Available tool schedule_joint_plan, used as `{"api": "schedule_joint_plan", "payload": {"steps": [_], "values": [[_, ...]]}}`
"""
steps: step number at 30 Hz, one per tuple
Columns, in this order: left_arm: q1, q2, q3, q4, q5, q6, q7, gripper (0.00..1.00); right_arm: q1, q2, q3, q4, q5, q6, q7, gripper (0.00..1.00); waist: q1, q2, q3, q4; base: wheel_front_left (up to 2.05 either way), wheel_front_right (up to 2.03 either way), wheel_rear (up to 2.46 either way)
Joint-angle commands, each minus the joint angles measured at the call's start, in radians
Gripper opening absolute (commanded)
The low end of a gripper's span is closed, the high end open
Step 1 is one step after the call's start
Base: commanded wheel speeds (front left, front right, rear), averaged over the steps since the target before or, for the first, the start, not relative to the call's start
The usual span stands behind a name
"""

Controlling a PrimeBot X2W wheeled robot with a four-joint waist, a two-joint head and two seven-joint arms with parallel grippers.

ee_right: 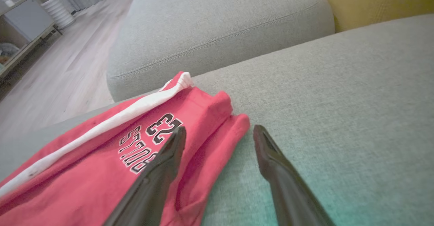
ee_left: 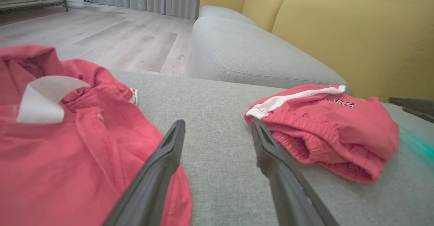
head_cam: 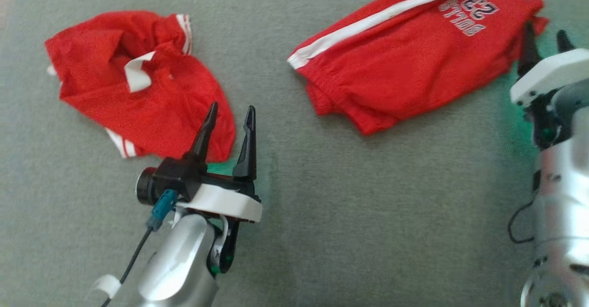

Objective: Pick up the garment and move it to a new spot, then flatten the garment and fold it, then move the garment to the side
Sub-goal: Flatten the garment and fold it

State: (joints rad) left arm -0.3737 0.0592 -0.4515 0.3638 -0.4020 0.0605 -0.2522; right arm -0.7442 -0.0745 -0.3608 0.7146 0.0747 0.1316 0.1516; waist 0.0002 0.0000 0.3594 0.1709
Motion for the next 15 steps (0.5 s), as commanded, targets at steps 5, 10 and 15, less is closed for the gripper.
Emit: {"api": "schedule_joint_plan", "payload": {"steps": [5, 10, 15], "values": [[-0.034, -0.004, 0.032, -0.014, 0.01, -0.008, -0.009, 1.0, -0.105, -0.013, -0.087, 0.093, -0.082, -0.001, -0.02, 1.0, -0.0002, 0.0, 0.046, 0.056, 0.0, 0.0, 0.0], [-0.04, -0.007, 0.04, -0.016, 0.012, -0.009, -0.01, 1.0, -0.161, -0.017, -0.15, 0.177, -0.124, -0.001, -0.033, 1.0, -0.0002, 0.0, 0.063, 0.075, 0.0, 0.0, 0.0], [-0.043, -0.008, 0.042, -0.019, 0.014, -0.009, -0.01, 1.0, -0.206, -0.027, -0.142, 0.243, -0.138, -0.001, -0.05, 1.0, -0.0002, 0.0, 0.076, 0.081, 0.0, 0.0, 0.0]]}}
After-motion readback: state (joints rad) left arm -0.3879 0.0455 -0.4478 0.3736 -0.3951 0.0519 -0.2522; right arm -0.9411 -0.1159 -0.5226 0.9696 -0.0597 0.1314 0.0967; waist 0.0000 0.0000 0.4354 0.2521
